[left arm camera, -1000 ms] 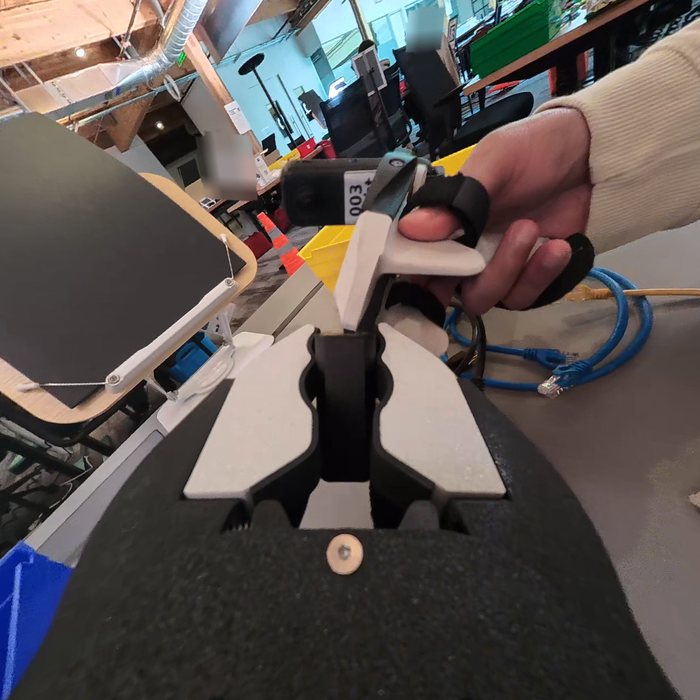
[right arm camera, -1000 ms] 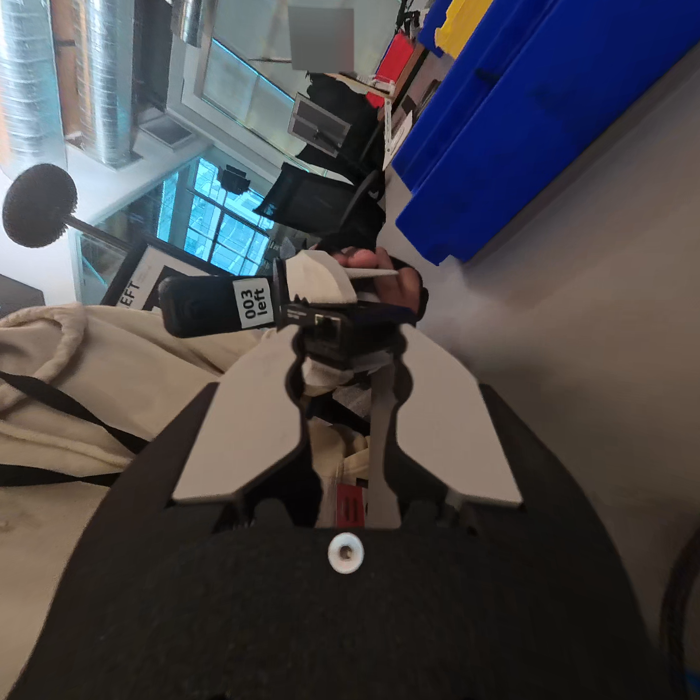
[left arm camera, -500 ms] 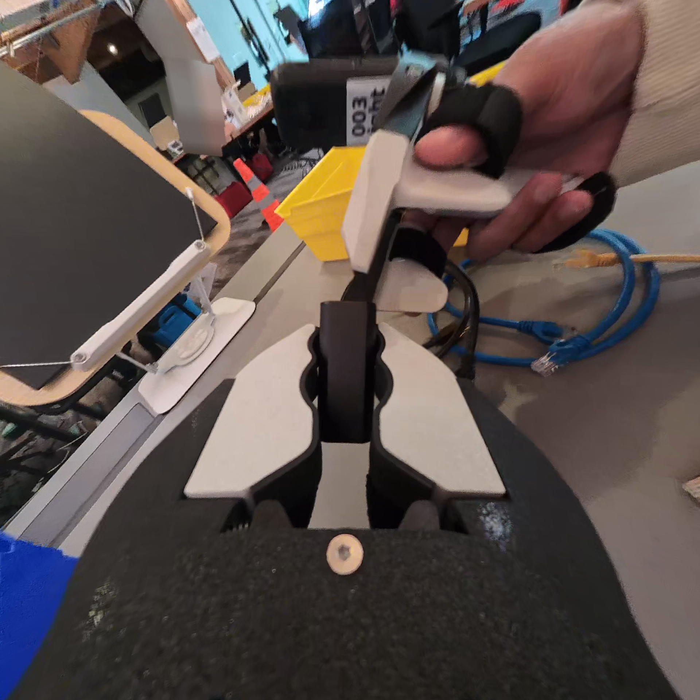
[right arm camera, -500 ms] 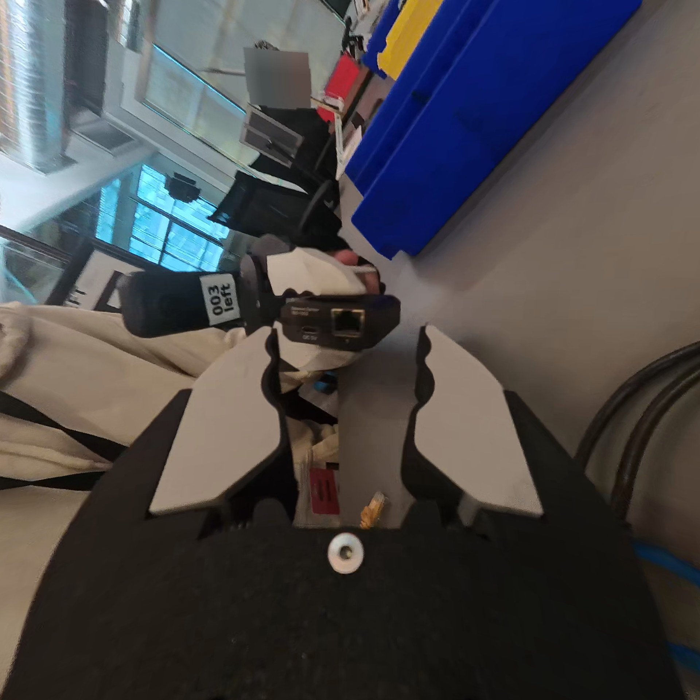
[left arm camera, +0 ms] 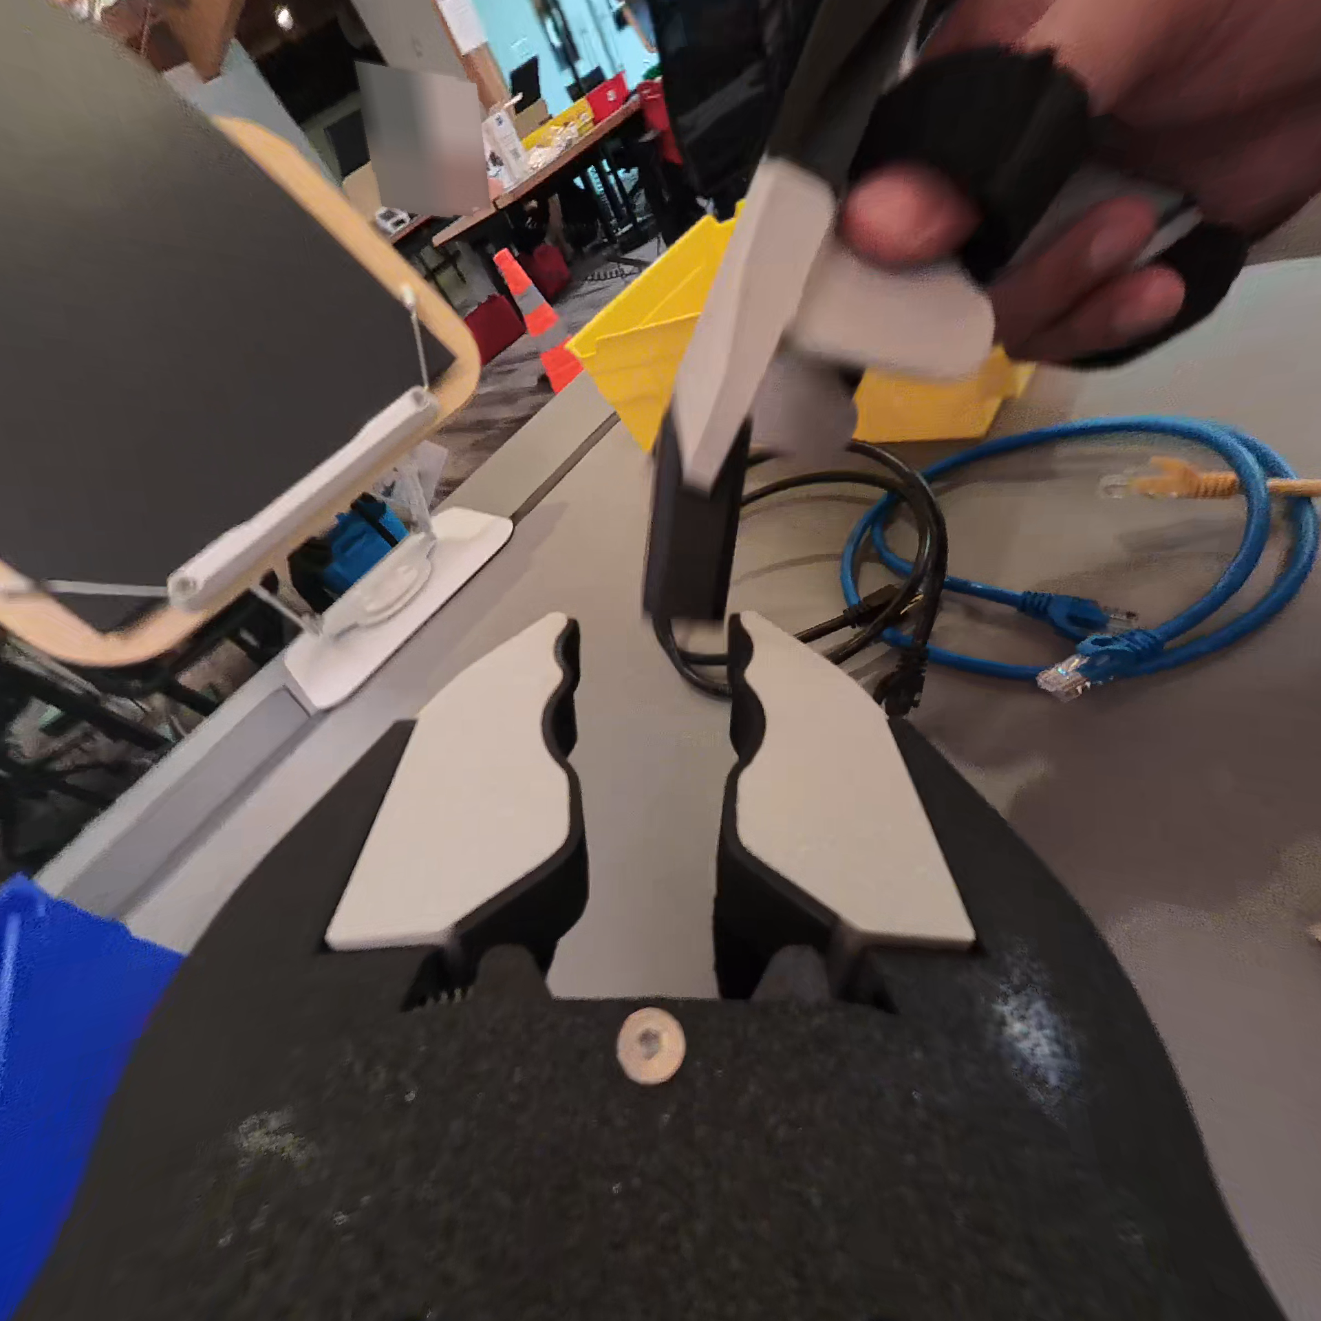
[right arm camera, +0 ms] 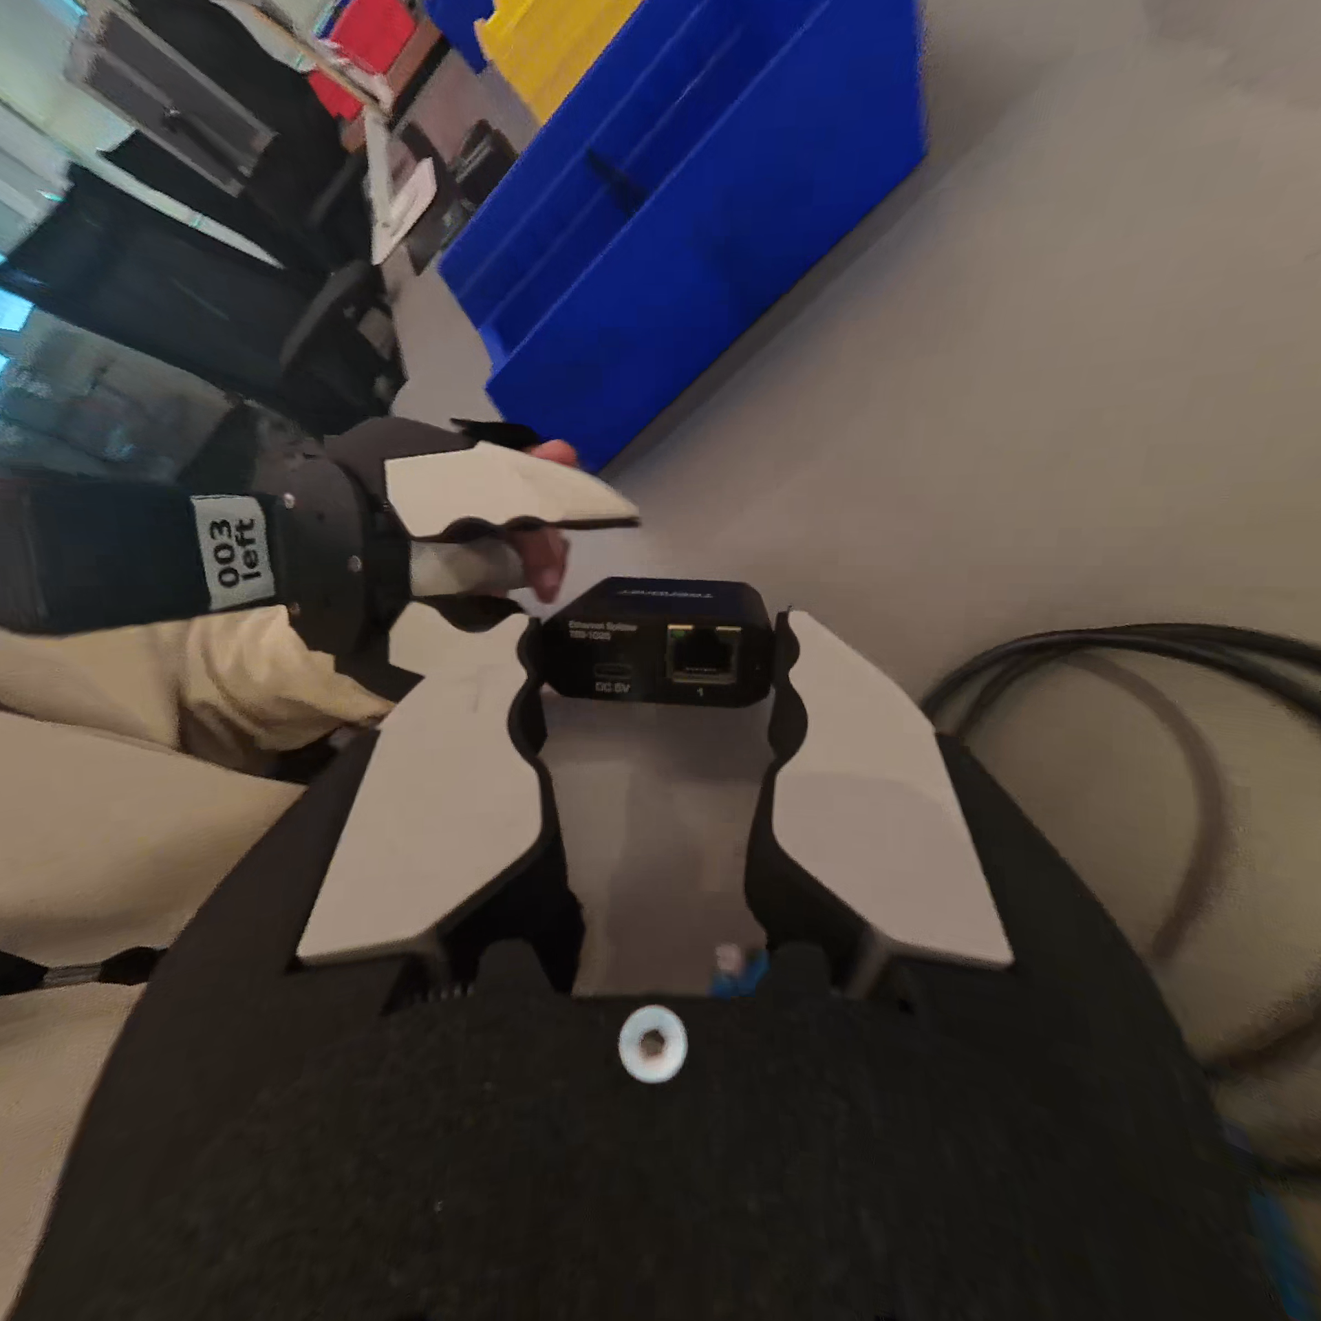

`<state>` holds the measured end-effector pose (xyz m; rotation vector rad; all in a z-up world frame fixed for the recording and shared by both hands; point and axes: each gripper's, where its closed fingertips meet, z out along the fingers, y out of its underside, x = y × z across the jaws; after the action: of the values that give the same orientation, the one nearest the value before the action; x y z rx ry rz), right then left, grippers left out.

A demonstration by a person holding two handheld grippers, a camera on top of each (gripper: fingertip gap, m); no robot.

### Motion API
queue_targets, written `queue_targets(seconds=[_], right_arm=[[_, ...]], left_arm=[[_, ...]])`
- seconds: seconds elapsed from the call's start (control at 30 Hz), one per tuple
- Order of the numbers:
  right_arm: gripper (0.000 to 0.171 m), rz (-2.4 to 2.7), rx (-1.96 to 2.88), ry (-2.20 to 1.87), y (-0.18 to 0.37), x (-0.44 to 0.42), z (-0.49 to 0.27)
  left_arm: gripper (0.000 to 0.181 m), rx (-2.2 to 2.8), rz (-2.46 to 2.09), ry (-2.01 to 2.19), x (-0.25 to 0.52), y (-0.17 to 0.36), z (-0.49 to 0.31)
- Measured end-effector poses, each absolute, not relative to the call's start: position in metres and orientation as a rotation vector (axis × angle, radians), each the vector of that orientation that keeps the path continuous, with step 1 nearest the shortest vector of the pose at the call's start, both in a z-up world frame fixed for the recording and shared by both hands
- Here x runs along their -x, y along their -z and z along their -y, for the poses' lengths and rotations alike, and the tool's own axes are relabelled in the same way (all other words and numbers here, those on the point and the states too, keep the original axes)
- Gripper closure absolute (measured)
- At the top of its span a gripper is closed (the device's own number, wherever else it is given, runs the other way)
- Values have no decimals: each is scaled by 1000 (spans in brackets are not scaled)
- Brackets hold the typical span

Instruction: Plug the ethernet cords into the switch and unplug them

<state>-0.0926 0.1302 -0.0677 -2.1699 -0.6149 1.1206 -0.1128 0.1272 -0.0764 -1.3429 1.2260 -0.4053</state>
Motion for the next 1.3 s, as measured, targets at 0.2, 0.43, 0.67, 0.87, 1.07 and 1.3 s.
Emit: queue_targets(seconds=[0.2, 0.43, 0.67, 0.87, 1.07, 1.3], right_arm=[[110, 420, 2178, -481, -10, -73, -195], [110, 185, 2670, -255, 108, -227, -262], [110, 133, 2864, -276, 169, -238, -276], [91, 198, 2778, -129, 160, -241, -280], [100, 322, 2387, -237, 49, -180, -243], [100, 569, 2364, -473, 62, -38, -154]], left_arm=[[131, 1555, -960, 682, 153, 78, -135], [131, 1573, -883, 664, 176, 70, -142], [134, 1631, -865, 646, 189, 81, -142], [133, 1658, -843, 661, 194, 84, -147], [135, 1739, -842, 606, 211, 94, -142], [138, 1773, -877, 661, 209, 102, -140]])
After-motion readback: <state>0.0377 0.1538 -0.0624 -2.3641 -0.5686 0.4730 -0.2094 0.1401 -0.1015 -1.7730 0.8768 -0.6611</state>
